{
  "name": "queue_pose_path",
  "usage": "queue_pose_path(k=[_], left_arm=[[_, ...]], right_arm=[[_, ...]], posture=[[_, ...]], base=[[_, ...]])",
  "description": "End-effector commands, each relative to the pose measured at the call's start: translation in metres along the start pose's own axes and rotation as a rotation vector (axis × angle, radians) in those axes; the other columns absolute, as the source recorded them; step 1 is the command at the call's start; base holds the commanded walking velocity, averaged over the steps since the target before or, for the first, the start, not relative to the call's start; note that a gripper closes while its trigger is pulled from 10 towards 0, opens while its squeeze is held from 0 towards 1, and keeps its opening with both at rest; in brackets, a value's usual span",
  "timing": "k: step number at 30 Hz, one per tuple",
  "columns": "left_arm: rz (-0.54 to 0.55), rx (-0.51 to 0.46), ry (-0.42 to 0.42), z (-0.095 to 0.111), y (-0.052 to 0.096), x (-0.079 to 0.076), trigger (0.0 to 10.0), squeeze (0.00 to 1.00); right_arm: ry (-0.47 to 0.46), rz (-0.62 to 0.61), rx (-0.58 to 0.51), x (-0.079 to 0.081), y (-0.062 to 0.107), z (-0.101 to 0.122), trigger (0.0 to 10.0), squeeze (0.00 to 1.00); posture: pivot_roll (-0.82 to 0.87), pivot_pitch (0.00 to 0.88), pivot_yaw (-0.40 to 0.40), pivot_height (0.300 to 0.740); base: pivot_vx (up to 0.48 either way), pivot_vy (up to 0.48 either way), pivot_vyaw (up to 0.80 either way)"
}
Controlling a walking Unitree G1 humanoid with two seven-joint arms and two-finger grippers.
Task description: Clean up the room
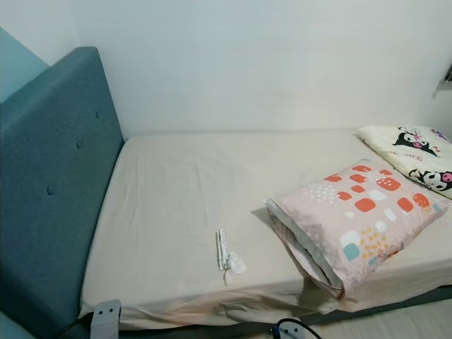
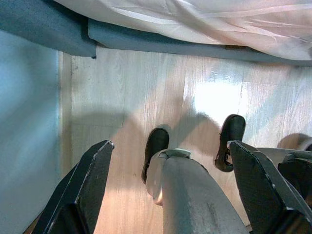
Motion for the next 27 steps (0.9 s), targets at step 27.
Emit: queue_pose_path(k=[27], left_arm=[[0.006,-0.037,0.031,0.002,0.0,-0.003,10.0,0.0]], right_arm=[[0.005,-0.052,-0.142,-0.047,-0.001,0.061,10.0,0.0]], posture=[[-0.01,0.0,-0.083,0.74]], base=[[0.0,-0.265,0.18]])
Point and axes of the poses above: a point about 5 cm out from each wrist's last joint towards the gripper, its own y axis pointing back from the gripper into the wrist, its own z axis along the axis of the wrist's last joint, x = y × z, the point moved 4 cm from there along -y, pointing out of the wrist towards the gripper, and after that the axes turned 4 degrees about -y, right-handed, at the moved point
